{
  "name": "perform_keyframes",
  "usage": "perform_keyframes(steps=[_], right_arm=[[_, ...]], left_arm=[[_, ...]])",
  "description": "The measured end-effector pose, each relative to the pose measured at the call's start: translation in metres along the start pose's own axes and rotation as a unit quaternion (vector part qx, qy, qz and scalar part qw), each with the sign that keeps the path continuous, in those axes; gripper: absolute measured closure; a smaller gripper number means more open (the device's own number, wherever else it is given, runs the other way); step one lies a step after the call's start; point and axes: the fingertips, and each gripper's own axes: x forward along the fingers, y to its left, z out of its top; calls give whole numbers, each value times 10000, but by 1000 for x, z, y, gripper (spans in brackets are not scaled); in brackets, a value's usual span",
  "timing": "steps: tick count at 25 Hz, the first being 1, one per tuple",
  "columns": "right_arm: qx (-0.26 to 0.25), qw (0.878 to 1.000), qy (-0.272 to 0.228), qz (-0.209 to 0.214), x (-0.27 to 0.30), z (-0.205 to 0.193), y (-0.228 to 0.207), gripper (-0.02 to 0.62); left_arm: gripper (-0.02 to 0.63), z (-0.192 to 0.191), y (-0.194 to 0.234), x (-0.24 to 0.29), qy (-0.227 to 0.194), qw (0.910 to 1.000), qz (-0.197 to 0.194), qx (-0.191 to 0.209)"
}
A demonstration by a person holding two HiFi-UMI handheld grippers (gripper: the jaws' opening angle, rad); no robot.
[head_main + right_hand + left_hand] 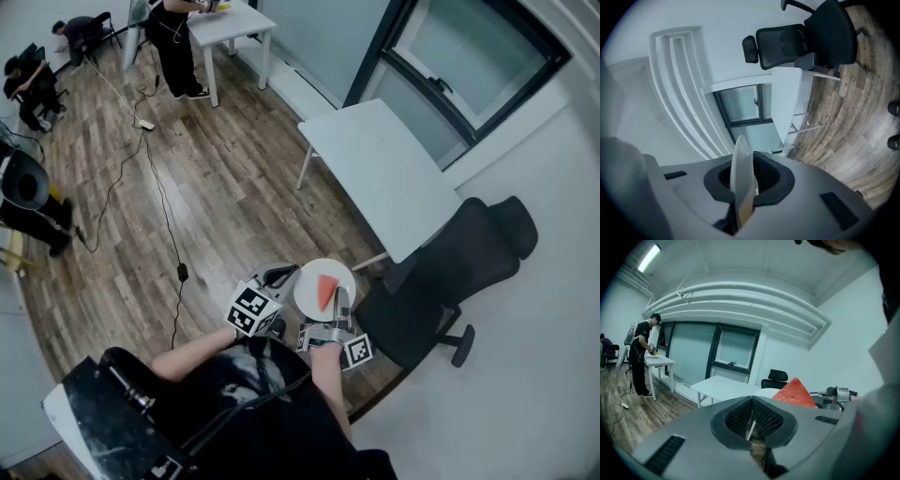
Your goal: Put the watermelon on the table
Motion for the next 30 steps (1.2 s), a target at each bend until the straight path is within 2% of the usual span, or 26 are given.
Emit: perform_keyframes(steps=[5,11,18,24,30], right_arm=[[-17,9999,-145,-5,3,18,-2,565],[16,9999,-170,11,0,38,-1,565],[310,9994,-169,33,6,64,-12,565],[336,9994,-6,-24,30,76,-19,566],[411,9990,77,-142,87,91,-25,566]], left_arm=[[600,5,-8,15,28,9999,-122,117],[600,5,-15,32,11,9999,-89,50],[600,3,-21,60,34,10000,66,9],[600,9,-3,75,2,9993,361,-102],[600,24,30,115,18,9991,409,-142]])
